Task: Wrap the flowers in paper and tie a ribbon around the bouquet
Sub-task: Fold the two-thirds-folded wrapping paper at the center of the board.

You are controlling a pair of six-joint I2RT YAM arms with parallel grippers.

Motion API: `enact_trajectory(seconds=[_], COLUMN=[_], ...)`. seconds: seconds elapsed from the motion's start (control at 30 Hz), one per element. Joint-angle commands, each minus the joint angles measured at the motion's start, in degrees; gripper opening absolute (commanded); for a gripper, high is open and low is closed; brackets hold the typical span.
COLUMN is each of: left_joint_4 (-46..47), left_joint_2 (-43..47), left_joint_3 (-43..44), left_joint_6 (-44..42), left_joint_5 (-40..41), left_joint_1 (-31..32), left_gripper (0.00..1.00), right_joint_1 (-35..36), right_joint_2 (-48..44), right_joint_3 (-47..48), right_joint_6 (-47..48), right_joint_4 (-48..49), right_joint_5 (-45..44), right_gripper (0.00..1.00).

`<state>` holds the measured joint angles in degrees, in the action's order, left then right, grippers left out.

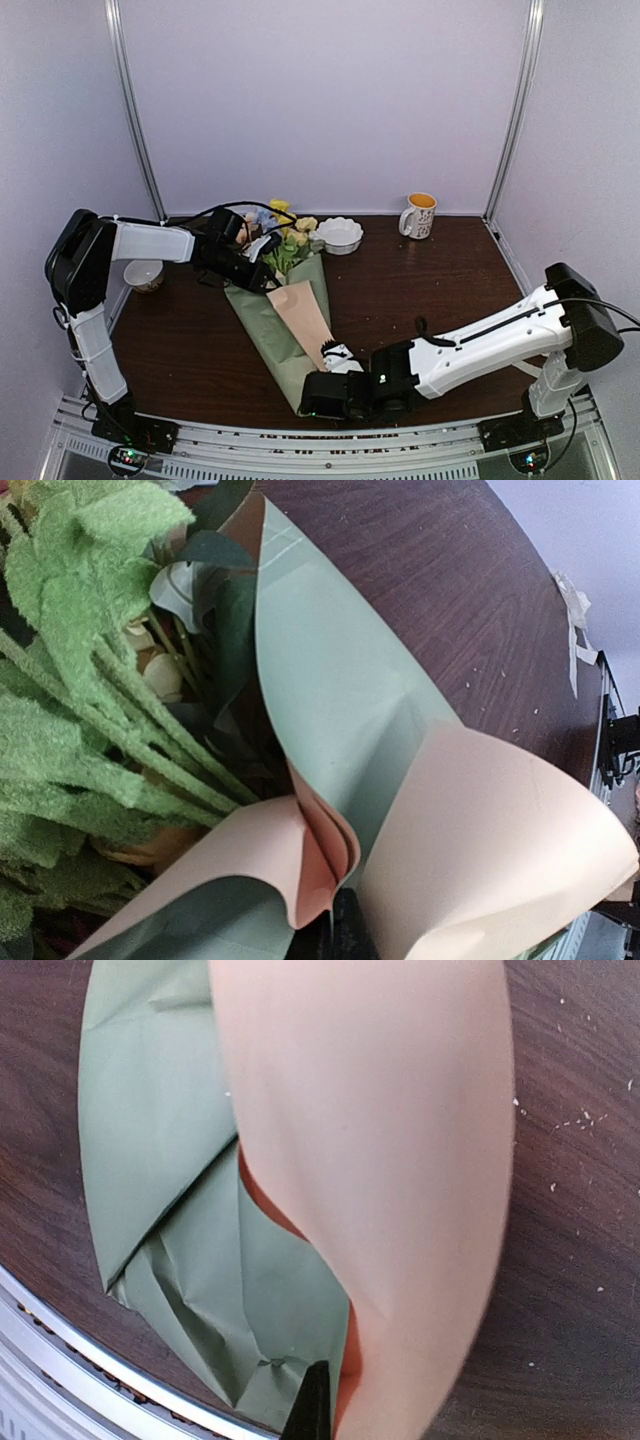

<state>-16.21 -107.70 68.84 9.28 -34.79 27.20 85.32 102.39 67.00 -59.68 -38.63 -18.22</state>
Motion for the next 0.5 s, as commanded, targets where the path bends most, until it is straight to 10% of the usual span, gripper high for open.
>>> enact_trajectory(seconds=[0.0, 0.2, 0.47], left_joint_4=[2.50, 2.65, -4.04], left_joint_2=[0.04, 4.67, 16.67], left_joint_3=[0.61, 0.06, -0.04], left_joint_6=[-0.54, 0.94, 6.64], left_joint_5=[1.03, 1.25, 9.36], left_joint_1=[-1.55, -1.55, -0.09], left_gripper=[0.00, 0.51, 0.72], right_joint_1=[3.49, 4.33, 4.50], right_joint_2=[5.92, 9.99, 12.22], right_joint_3=[7.47, 12.49, 15.76], right_joint_6=[6.69, 11.75, 17.32], right_joint_4=[-17.48, -24.11, -23.80], right_joint_5=[-7.96, -12.90, -15.09], right_gripper=[0.00, 0.00, 0.00])
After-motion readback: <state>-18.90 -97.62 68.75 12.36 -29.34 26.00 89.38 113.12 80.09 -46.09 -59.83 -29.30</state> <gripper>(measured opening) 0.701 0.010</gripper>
